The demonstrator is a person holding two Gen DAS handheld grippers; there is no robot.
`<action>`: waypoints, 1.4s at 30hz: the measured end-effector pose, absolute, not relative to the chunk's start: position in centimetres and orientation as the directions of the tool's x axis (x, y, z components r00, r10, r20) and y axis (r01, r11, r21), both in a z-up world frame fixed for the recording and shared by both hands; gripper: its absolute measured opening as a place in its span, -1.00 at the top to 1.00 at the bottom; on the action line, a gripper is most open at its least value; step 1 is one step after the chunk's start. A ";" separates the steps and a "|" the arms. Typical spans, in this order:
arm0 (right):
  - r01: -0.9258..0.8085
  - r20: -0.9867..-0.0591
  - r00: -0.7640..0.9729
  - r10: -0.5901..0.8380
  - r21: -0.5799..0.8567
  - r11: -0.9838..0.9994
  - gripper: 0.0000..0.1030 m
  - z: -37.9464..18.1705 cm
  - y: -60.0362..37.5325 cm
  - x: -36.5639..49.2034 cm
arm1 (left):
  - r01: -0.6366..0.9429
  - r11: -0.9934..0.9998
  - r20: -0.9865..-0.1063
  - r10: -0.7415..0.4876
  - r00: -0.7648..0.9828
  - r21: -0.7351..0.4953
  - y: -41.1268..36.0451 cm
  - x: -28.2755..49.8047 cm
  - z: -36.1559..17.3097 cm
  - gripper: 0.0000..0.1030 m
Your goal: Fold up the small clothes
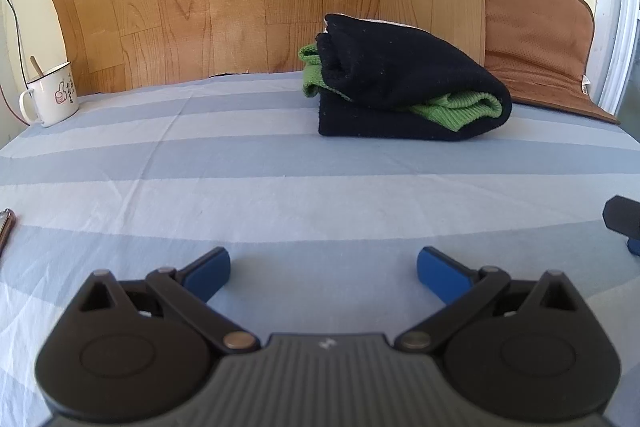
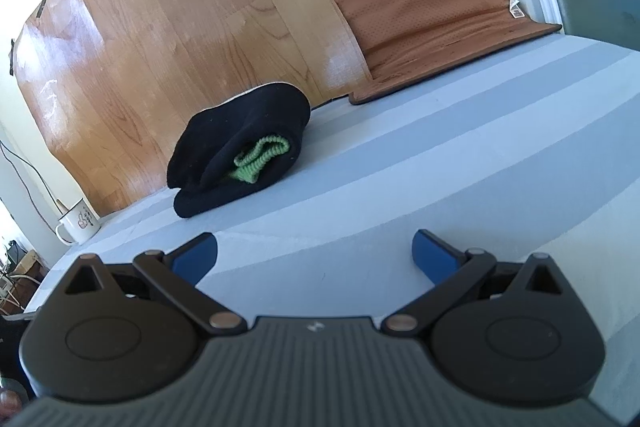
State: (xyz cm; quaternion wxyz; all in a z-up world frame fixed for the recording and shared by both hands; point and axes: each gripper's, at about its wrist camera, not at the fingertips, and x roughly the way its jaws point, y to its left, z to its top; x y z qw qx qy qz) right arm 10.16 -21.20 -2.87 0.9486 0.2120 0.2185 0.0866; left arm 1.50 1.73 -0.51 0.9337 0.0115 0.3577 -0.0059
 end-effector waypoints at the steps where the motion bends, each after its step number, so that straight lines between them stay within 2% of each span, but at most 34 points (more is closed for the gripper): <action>1: -0.071 -0.379 0.889 0.256 0.437 0.897 -1.00 -2.9 -21.2 10.2 | 0.020 1.000 -0.668 -0.004 0.744 0.017 1.7 1.5 -0.5 -1.00; 6: -0.074 -0.389 0.885 0.255 0.424 0.903 -1.00 -2.8 -21.0 9.9 | 0.024 1.000 -0.674 -0.006 0.739 0.017 1.8 1.3 -0.3 -1.00; 12: -0.084 -0.401 0.877 0.264 0.414 0.906 -1.00 -2.8 -20.7 8.6 | -0.009 0.997 -0.686 0.055 0.726 0.070 1.8 0.3 0.2 -1.00; 21: -0.107 -0.425 0.850 0.312 0.442 0.891 -1.00 -2.6 -20.2 7.2 | -0.079 0.990 -0.616 0.136 0.776 0.119 2.9 -2.0 2.2 -1.00; 33: -0.123 -0.426 0.841 0.333 0.450 0.884 -1.00 -2.7 -20.2 6.1 | -0.085 0.978 -0.584 0.182 0.791 0.191 2.0 -3.3 2.7 -1.00; 42: -0.104 -0.422 0.856 0.298 0.424 0.900 -1.00 -2.9 -20.4 4.9 | -0.102 0.976 -0.581 0.197 0.789 0.192 2.3 -3.6 3.0 -1.00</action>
